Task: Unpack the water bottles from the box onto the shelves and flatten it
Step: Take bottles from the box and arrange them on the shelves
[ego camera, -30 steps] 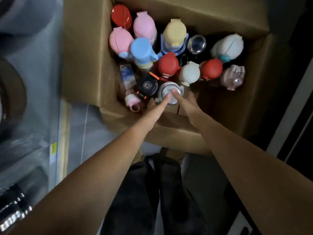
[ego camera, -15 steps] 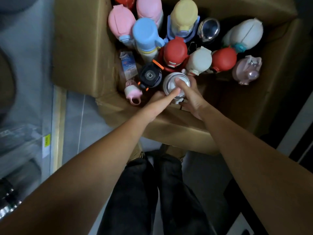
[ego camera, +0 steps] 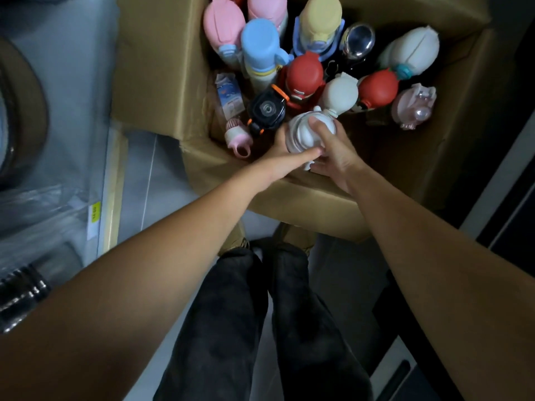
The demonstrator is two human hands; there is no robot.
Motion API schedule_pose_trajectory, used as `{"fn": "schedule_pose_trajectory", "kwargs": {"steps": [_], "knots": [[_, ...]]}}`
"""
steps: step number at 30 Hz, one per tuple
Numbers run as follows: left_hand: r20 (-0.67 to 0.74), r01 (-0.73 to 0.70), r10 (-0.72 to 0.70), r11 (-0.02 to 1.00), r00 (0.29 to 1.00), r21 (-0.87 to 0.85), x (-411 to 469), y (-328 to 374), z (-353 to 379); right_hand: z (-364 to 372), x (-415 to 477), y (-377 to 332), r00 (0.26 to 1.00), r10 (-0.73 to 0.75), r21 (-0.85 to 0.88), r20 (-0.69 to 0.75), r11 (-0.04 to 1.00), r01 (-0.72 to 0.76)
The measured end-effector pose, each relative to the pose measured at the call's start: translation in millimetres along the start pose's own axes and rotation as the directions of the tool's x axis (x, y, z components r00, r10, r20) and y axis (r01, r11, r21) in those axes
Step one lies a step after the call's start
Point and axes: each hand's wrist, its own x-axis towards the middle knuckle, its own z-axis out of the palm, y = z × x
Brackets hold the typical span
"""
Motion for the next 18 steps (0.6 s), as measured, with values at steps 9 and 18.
{"fn": "schedule_pose_trajectory", "kwargs": {"steps": [9,18], "knots": [[0.056,0.043,-0.036,0.991,0.998,-0.128,-105,51,3,9,-103,-47,0.999,-0.023,-0.073,-0.025,0.997,0.021],[-0.079,0.036,-0.045,0.992,0.996,-0.117,-262,128,-14,54,-246,-126,0.991,-0.099,-0.192,0.089,0.975,0.115]]}}
